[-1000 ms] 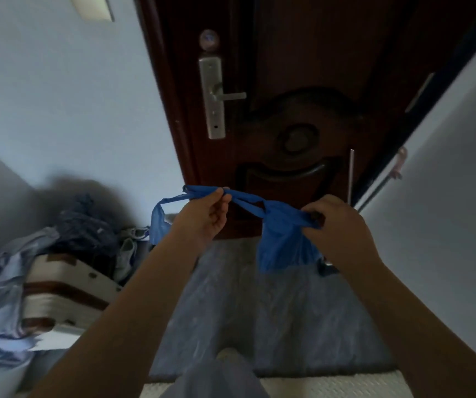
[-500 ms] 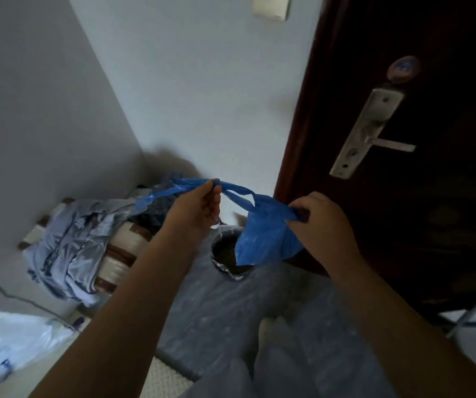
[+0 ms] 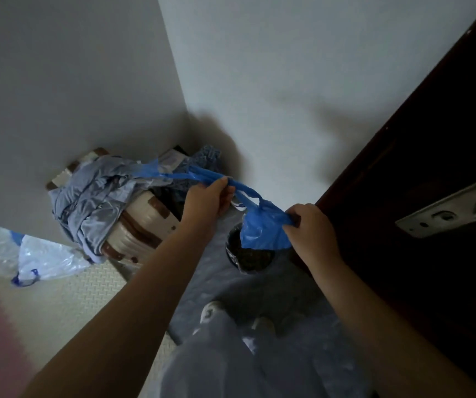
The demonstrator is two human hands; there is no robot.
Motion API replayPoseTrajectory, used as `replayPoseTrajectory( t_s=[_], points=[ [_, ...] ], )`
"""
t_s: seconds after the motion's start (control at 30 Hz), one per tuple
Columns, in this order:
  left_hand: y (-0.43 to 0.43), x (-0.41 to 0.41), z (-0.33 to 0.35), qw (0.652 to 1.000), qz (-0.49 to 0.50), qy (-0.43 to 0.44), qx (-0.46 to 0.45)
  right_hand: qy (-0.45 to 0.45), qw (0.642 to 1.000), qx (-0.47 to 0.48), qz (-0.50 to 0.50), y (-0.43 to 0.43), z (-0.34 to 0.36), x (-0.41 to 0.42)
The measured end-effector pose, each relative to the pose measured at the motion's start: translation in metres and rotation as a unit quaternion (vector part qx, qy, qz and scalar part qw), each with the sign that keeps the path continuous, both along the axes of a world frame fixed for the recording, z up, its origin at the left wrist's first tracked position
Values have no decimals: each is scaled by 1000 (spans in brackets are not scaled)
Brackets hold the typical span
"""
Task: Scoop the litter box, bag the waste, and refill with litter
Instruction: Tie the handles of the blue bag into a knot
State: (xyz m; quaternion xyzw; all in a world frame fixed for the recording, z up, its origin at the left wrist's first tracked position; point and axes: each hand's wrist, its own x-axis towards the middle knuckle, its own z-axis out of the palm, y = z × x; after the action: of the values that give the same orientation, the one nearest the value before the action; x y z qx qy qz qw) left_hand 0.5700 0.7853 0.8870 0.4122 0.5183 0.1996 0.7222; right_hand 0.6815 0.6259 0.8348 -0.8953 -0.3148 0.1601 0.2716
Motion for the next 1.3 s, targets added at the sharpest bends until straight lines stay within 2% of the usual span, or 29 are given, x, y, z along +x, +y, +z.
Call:
replayPoseTrajectory(
  t_s=[0.07, 0.13, 0.33, 0.5, 0.63, 0.8, 1.03, 1.17, 1.3],
  points=[
    [0, 10, -7, 990, -67, 47, 113, 6, 1000, -21, -1, 8, -15, 10],
    [0, 19, -10, 975, -124, 69, 174, 26, 999, -40, -16, 13, -26, 18],
    [12, 47, -12, 944, -229, 69, 227, 77, 995, -46, -52, 21, -38, 24],
    [4, 62, -23, 885, -360, 114, 271, 118, 988, -17, -95, 17, -42, 28],
    [2, 69, -34, 847, -392, 170, 315, 117, 985, 8, -125, 9, -40, 27],
    [8, 75, -48, 843, -385, 217, 305, 110, 983, 35, -144, 2, -35, 27],
    [4, 68, -46, 822, -389, 203, 361, 46, 990, 59, -116, -4, -23, 28],
    [5, 62, -29, 766, -394, 183, 474, -47, 995, 52, -74, -3, -8, 29],
    [4, 59, -7, 662, -413, 216, 588, -94, 994, 37, -40, -2, 13, 30]
  ],
)
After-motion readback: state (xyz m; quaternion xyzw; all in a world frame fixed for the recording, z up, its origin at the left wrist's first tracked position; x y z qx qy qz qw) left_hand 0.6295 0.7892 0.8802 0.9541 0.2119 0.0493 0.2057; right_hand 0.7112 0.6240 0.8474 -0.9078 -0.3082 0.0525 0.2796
